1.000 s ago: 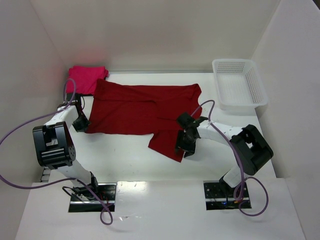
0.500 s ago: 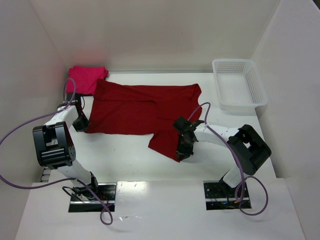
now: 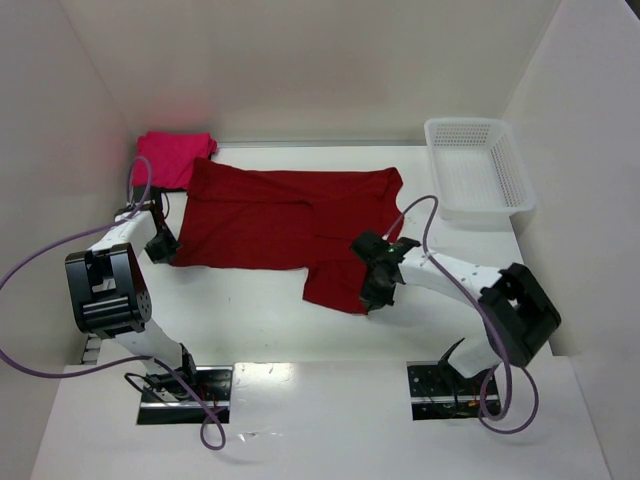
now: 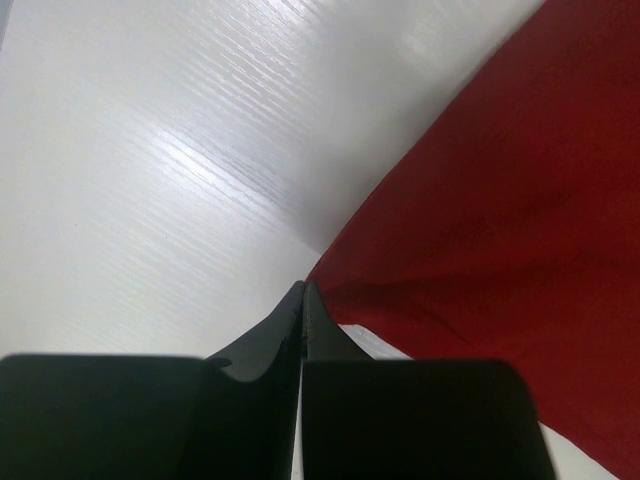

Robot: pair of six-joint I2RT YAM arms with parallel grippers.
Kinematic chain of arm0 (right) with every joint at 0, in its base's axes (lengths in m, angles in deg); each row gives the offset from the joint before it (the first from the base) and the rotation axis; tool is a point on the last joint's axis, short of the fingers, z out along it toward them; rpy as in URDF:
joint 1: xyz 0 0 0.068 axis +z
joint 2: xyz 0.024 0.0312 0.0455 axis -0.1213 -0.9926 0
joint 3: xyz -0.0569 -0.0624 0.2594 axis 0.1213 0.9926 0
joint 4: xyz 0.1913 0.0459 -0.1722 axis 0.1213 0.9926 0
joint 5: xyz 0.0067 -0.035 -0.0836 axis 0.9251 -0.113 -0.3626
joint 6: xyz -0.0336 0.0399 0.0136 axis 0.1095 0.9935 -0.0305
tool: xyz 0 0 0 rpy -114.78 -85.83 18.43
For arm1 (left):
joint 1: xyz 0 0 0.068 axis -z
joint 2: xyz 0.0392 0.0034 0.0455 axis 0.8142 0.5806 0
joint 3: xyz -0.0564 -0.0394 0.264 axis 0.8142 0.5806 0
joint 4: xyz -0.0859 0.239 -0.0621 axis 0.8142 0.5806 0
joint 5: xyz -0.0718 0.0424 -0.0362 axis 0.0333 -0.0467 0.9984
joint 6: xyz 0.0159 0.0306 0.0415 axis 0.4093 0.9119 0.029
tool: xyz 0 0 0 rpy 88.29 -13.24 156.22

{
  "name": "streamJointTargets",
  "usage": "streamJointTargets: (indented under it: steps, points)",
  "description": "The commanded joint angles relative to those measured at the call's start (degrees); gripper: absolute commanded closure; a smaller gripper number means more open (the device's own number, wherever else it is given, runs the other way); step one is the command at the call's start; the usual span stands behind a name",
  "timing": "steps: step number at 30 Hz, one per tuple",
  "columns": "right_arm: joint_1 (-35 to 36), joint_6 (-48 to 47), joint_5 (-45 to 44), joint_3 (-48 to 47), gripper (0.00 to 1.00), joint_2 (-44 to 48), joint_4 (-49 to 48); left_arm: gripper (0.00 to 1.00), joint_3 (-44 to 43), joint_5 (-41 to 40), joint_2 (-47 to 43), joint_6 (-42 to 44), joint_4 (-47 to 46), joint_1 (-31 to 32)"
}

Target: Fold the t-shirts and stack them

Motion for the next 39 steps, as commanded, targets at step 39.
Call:
streamJointTargets:
  steps: [39]
  points:
    - [-15.9, -16.7, -11.1, -29.7, 1.00, -1.7, -9.7, 1.00, -23.4, 9.3, 8.7, 4.4, -1.4, -0.9]
